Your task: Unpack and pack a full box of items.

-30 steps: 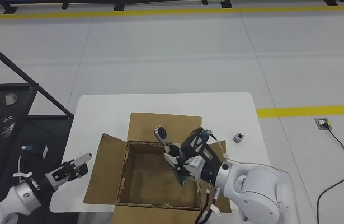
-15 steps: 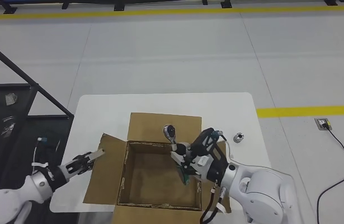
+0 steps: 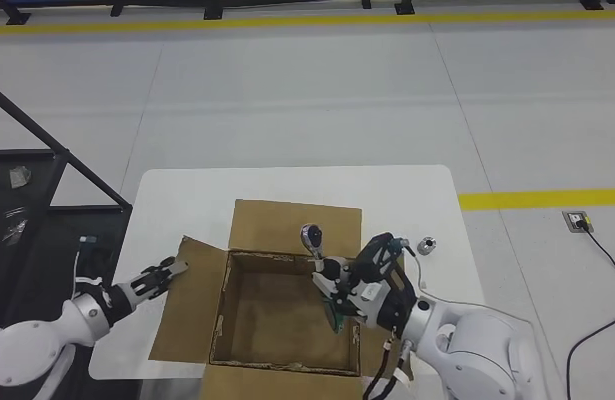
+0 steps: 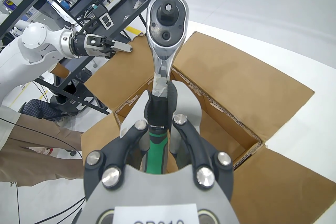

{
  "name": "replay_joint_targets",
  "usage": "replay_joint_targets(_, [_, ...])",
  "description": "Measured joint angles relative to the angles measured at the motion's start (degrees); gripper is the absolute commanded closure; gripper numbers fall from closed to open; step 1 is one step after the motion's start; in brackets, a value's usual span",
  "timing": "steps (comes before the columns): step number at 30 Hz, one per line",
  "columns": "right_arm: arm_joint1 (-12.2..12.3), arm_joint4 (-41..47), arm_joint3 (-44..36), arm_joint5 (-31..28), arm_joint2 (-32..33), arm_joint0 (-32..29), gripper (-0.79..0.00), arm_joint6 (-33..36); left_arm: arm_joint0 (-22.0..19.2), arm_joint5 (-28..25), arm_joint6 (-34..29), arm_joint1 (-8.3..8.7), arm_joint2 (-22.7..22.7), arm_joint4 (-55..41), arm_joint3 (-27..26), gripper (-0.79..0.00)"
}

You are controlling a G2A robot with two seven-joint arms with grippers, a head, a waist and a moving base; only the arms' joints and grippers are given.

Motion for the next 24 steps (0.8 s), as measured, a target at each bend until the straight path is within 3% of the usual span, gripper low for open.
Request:
replay_joint_targets(14, [1.57, -1.87, -6.57, 4.71, 2.54, -2.53, 0.000, 2.22, -4.57, 0.66, 3.66, -1.11, 1.98, 1.33, 4.76, 0.000])
replay_joint_targets(24, [2.98, -2.06, -12.22, 9.22, 10.98, -7.57, 0.000, 5.67, -10.09, 0.79, 2.57, -1.73, 3.80, 2.31, 9.53, 0.000])
